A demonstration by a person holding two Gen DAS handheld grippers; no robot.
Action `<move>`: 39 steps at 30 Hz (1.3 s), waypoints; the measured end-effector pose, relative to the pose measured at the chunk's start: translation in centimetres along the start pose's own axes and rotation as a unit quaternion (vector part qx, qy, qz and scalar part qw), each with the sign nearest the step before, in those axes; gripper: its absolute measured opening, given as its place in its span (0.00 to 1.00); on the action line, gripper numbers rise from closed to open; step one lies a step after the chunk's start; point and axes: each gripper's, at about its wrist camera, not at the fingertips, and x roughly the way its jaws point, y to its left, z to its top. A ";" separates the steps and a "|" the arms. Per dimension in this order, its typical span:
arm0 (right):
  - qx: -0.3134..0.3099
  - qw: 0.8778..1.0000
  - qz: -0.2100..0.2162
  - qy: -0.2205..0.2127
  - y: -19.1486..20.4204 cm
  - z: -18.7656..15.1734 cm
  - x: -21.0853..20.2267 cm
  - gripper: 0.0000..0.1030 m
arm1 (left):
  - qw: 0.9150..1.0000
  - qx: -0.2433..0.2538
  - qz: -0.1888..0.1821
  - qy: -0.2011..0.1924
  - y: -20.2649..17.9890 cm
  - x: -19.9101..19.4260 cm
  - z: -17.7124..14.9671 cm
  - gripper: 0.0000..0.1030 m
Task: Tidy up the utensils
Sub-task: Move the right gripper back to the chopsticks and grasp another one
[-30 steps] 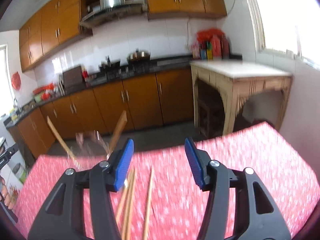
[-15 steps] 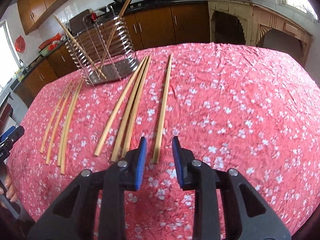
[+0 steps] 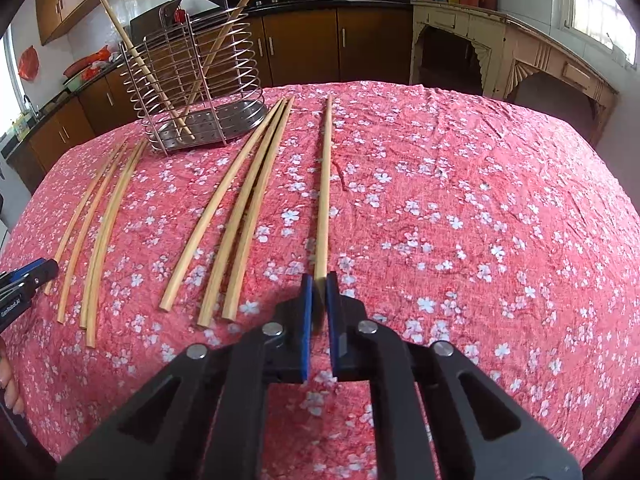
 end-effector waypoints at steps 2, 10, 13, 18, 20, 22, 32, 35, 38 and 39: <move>0.011 1.000 -0.012 0.000 -0.7 0.9 0.6 0.07 | 1.000 -0.011 -0.001 0.006 0.7 0.6 0.6 0.07; 0.076 0.995 -0.058 -0.008 -6.7 3.7 2.1 0.07 | 0.999 -0.021 0.033 0.002 5.0 3.3 3.5 0.07; 0.076 0.996 -0.051 -0.005 -7.3 3.8 2.2 0.08 | 1.000 -0.024 0.011 -0.002 6.4 3.3 3.8 0.08; 0.057 0.997 -0.049 -0.004 -6.9 2.5 1.2 0.14 | 0.999 -0.031 -0.005 -0.014 7.3 1.8 2.0 0.55; 0.047 0.997 -0.056 -0.008 -6.6 2.2 1.0 0.14 | 1.000 -0.026 -0.010 -0.012 7.0 1.4 1.2 0.55; 0.044 0.997 -0.057 -0.011 -6.5 1.9 0.8 0.15 | 1.000 -0.024 -0.008 -0.005 6.9 1.4 0.9 0.55; 0.044 0.997 -0.060 -0.011 -6.2 1.6 0.7 0.15 | 1.000 -0.021 0.006 -0.002 6.0 1.4 0.9 0.56; 0.041 0.997 -0.065 -0.011 -6.0 1.6 0.8 0.15 | 1.000 -0.020 0.007 -0.001 6.0 1.3 0.9 0.57; 0.042 0.997 -0.068 -0.011 -5.9 1.6 0.8 0.18 | 1.000 -0.018 0.006 0.000 5.9 1.4 0.9 0.60; 0.043 0.997 -0.068 -0.011 -5.9 1.6 0.7 0.18 | 1.000 -0.018 0.007 0.001 5.9 1.4 0.9 0.65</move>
